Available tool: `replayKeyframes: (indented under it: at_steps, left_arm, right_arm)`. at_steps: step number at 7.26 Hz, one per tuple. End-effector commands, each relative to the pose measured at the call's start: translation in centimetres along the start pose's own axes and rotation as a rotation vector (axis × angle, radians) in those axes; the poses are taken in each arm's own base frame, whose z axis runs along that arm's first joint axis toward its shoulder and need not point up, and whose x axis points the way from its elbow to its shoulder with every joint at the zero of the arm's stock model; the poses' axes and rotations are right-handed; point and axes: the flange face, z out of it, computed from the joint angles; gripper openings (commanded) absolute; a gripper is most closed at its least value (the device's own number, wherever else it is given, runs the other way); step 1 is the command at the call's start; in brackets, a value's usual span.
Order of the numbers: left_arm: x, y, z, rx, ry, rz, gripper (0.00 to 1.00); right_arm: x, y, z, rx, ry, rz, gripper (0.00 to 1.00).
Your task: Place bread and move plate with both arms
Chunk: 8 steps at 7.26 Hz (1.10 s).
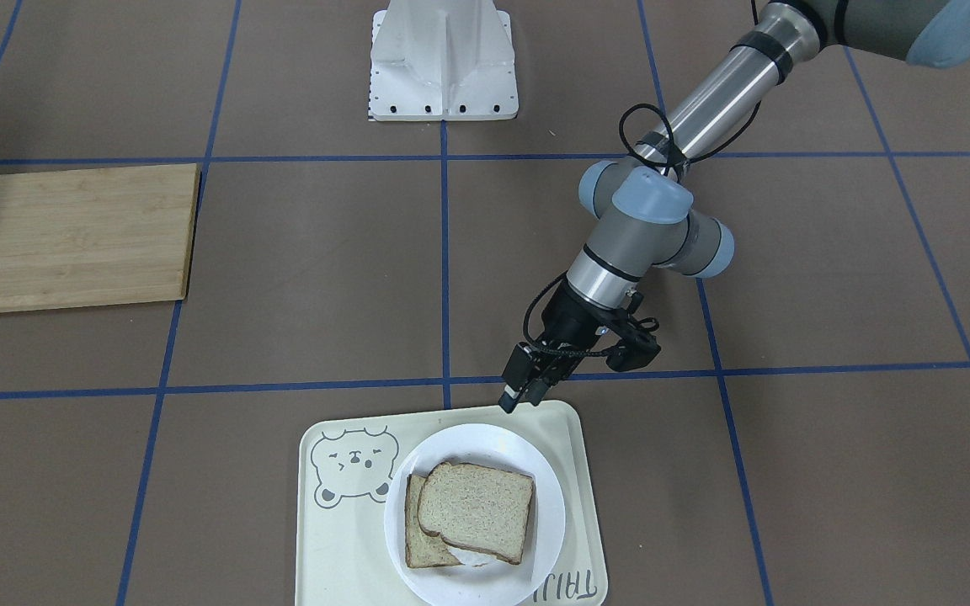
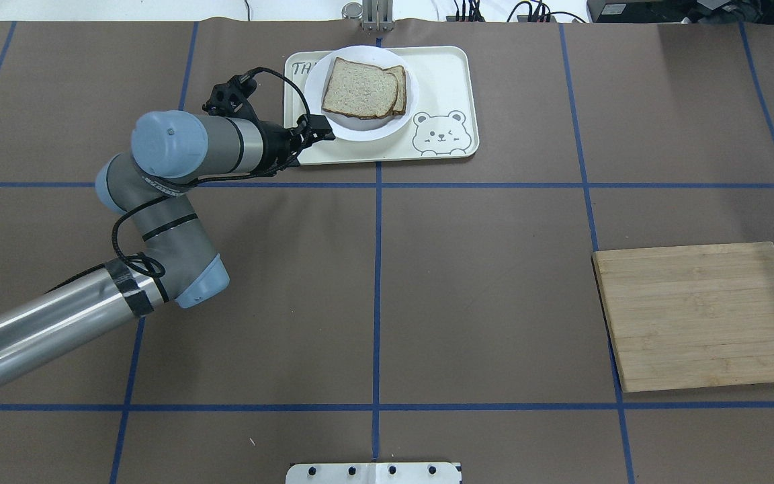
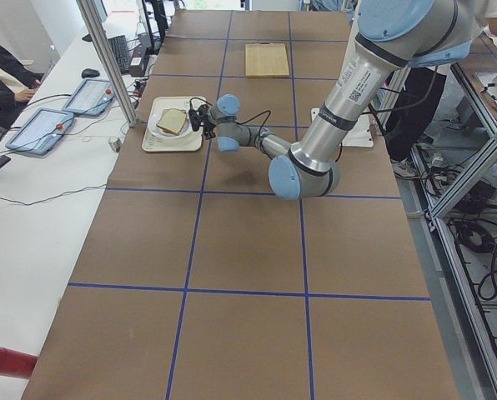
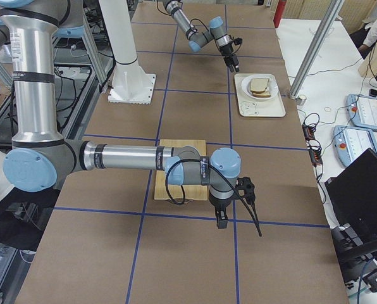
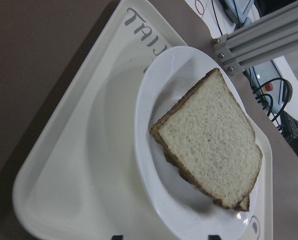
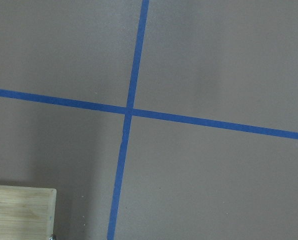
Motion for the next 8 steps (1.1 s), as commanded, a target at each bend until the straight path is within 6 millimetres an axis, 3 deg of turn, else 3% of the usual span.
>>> replayKeyframes:
  at_steps: [1, 3, 5, 6, 7, 8]
  left_arm:
    - [-4.8, -4.4, -5.8, -0.078, -0.153, 0.348, 0.98]
    - [-12.5, -11.1, -12.3, -0.137, -0.335, 0.629, 0.98]
    - [-20.7, -20.0, -20.2, -0.235, -0.471, 0.845, 0.98]
    - [-24.0, -23.4, -23.9, -0.297, -0.556, 0.888, 0.98]
    - [-27.6, -27.0, -28.8, -0.359, -0.588, 0.877, 0.98]
    - [-32.9, -28.7, -33.6, -0.406, -0.548, 0.820, 0.98]
  right_arm:
    - [0.2, 0.5, 0.3, -0.006, -0.002, 0.004, 1.00]
    - [0.3, 0.7, 0.4, -0.004, -0.002, 0.003, 1.00]
    - [0.4, 0.9, 0.5, -0.006, -0.002, 0.003, 1.00]
    - [0.4, 0.9, 0.6, -0.007, -0.003, 0.003, 1.00]
    - [0.4, 0.9, 0.6, -0.007, -0.003, 0.003, 1.00]
    - [0.4, 1.0, 0.6, -0.007, -0.005, 0.003, 1.00]
